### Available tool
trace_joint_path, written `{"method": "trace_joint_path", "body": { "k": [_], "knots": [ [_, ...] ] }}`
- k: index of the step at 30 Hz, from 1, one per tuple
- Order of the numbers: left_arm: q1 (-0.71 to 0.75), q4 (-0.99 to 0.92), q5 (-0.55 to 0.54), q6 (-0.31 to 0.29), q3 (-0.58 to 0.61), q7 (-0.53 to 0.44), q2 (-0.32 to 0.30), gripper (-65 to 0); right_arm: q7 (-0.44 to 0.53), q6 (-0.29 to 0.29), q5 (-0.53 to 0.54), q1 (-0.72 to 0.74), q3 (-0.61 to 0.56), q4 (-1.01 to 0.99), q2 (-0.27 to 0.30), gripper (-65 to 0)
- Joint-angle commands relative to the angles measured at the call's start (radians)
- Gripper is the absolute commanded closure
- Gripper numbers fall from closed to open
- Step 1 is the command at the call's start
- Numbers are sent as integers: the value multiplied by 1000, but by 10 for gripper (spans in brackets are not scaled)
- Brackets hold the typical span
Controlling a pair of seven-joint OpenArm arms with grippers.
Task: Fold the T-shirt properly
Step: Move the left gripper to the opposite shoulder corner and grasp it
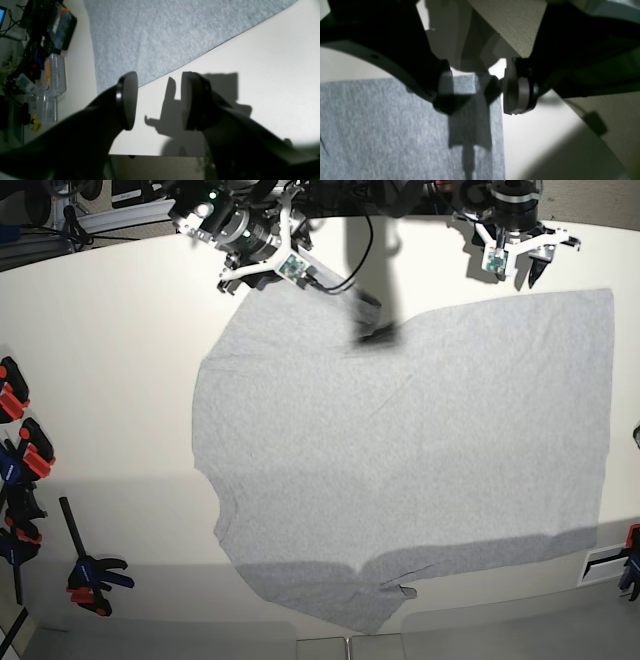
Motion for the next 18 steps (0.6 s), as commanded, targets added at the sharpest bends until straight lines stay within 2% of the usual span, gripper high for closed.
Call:
{"method": "trace_joint_path", "body": {
  "k": [1,3,6,11,15,18],
  "knots": [
    [8,19,13,14,-4,-14,-6,-260,-56,23,-19,-2,0,-4,0,-322],
    [8,19,13,13,-4,-3,-6,-260,-135,25,-20,-2,0,-4,-6,-299],
    [8,19,13,14,-4,2,-6,-260,-214,22,-20,-2,0,-4,-5,-227],
    [8,19,13,14,-4,1,-6,-260,-222,21,-99,-2,0,-3,-5,-86],
    [8,19,16,14,-4,-6,-6,-260,-218,14,-184,-2,0,-3,-5,-38],
    [8,19,104,14,-4,-60,-6,-260,-211,-23,-250,-2,0,-3,-5,-11]
  ]
}}
